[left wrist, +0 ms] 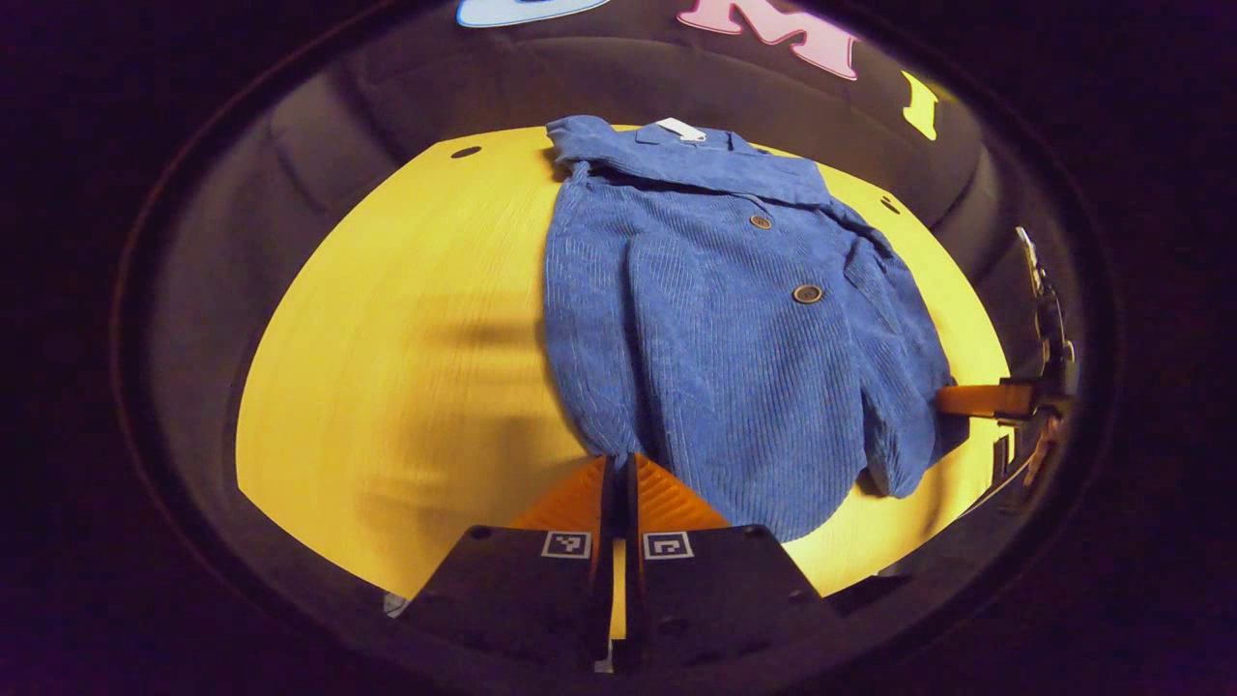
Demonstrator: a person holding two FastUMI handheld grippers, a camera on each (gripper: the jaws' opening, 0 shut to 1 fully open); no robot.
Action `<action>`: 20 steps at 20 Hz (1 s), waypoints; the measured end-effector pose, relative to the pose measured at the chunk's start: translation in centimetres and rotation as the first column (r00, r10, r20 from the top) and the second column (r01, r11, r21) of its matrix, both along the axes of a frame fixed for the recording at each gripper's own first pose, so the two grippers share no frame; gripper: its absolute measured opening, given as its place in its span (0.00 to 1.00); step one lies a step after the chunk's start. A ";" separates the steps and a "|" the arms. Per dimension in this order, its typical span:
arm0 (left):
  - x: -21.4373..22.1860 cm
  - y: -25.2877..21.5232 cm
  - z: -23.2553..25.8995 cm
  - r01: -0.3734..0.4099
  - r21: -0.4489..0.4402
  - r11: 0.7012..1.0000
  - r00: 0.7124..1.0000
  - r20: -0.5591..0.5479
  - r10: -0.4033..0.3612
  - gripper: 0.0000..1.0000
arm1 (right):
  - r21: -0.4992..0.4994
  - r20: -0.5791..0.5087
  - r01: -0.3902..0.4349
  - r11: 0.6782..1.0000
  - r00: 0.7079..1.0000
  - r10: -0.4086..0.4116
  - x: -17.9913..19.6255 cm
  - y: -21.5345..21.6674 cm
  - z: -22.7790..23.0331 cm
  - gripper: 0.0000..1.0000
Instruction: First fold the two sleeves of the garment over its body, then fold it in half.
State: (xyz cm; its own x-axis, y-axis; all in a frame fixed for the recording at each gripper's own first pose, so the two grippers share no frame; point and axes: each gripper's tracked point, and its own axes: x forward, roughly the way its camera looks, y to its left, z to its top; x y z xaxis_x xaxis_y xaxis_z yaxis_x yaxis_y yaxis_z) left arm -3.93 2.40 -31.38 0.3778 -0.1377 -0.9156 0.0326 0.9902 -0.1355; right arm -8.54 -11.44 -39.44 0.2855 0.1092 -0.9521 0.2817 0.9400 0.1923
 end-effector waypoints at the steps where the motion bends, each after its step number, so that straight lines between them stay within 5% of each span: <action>1: 0.0 -0.4 0.2 -0.006 -0.028 1.000 1.000 0.005 0.006 0.00 | -0.003 0.006 -0.017 1.000 1.000 0.017 0.0 0.1 0.1 0.04; 6: 6.7 -0.8 7.7 0.045 -0.130 0.990 0.982 0.186 -0.020 0.00 | -0.026 0.174 -0.075 0.997 0.982 0.078 8.1 0.6 5.0 0.01; 8: 17.5 -0.5 13.5 0.110 -0.135 0.985 0.937 0.344 -0.057 0.00 | -0.031 0.358 -0.088 0.996 0.929 0.093 21.1 1.3 10.6 0.01; 10: 24.6 0.2 15.3 0.116 -0.135 0.984 0.906 0.420 -0.049 0.00 | -0.047 0.430 -0.093 0.995 0.897 0.104 28.0 1.4 12.5 0.01; 13: 37.8 1.8 16.7 0.145 -0.044 0.989 0.822 0.562 -0.095 0.00 | -0.103 0.523 -0.060 0.993 0.846 0.105 40.7 0.4 12.3 0.00; 15: 44.0 2.0 15.9 0.147 -0.037 0.989 0.769 0.633 -0.091 0.00 | -0.113 0.551 -0.025 0.993 0.830 0.083 45.7 -0.1 10.5 0.00; 16: 48.3 3.4 15.6 0.077 -0.014 0.997 0.702 0.711 -0.044 0.00 | -0.142 0.585 0.026 0.989 0.808 0.063 49.6 -1.5 8.4 0.04; 17: 50.0 4.4 14.5 0.037 0.034 0.999 0.703 0.710 -0.050 0.08 | -0.178 0.615 0.079 0.981 0.787 0.049 51.7 -3.3 7.6 0.31; 18: 50.6 5.5 13.3 0.021 0.075 0.997 0.722 0.689 -0.067 0.30 | -0.205 0.625 0.109 0.973 0.779 0.045 52.7 -4.6 6.9 0.58; 19: 48.3 6.0 10.6 -0.013 0.154 0.988 0.807 0.585 -0.080 0.51 | -0.285 0.597 0.076 0.956 0.794 0.115 50.3 -6.0 5.9 0.86; 20: 47.6 5.9 11.1 -0.031 0.128 0.991 0.796 0.603 -0.053 0.73 | -0.300 0.614 0.076 0.951 0.779 0.132 49.5 -6.5 6.9 0.98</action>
State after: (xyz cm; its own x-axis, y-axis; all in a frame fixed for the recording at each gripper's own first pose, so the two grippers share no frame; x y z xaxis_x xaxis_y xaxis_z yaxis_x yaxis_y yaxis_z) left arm 43.64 8.26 -20.31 0.8588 -0.0456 -0.5103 0.0768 0.9962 0.0401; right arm 40.98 -17.91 -32.58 0.8237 -0.1254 -0.5530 0.1708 0.9848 0.0310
